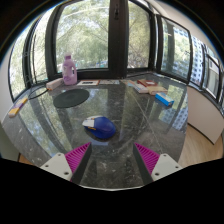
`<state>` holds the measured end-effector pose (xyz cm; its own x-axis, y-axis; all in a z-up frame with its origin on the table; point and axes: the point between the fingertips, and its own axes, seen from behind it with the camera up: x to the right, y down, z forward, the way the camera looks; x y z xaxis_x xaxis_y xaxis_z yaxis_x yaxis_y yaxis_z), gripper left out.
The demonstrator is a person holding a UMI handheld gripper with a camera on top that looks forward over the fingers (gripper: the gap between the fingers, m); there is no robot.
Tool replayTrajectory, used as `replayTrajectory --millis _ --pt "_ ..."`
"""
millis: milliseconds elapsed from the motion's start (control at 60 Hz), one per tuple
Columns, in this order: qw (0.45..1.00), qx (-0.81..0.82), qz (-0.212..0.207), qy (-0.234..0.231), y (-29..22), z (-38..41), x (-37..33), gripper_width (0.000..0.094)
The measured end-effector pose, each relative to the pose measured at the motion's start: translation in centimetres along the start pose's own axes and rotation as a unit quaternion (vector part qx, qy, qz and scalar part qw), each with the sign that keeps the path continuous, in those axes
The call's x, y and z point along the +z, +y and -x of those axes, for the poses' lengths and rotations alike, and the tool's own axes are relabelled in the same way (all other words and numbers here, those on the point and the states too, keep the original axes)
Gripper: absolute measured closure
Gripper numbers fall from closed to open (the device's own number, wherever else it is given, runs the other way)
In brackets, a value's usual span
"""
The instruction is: Arrange mouse
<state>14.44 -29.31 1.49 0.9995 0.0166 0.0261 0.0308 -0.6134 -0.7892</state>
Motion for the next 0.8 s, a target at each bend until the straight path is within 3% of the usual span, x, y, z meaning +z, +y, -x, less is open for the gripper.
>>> replayTrajectory --millis 217,500,633,700,800 --pt "1.0 -0.013 -0.003 -0.028 -3.6 2.9 7.5 0.0077" --pt "1.0 0.005 0.004 -0.01 -6.4 1.2 13.1 0.0105" --pt "1.0 0.005 -0.003 -0.008 -6.9 0.9 13.6 0.0254" --pt "1.0 -0.005 -0.009 -0.017 -7.0 1.6 13.8 0.0426" --pt "1.0 -0.007 -0.011 -0.001 -7.0 1.5 13.8 0.0483"
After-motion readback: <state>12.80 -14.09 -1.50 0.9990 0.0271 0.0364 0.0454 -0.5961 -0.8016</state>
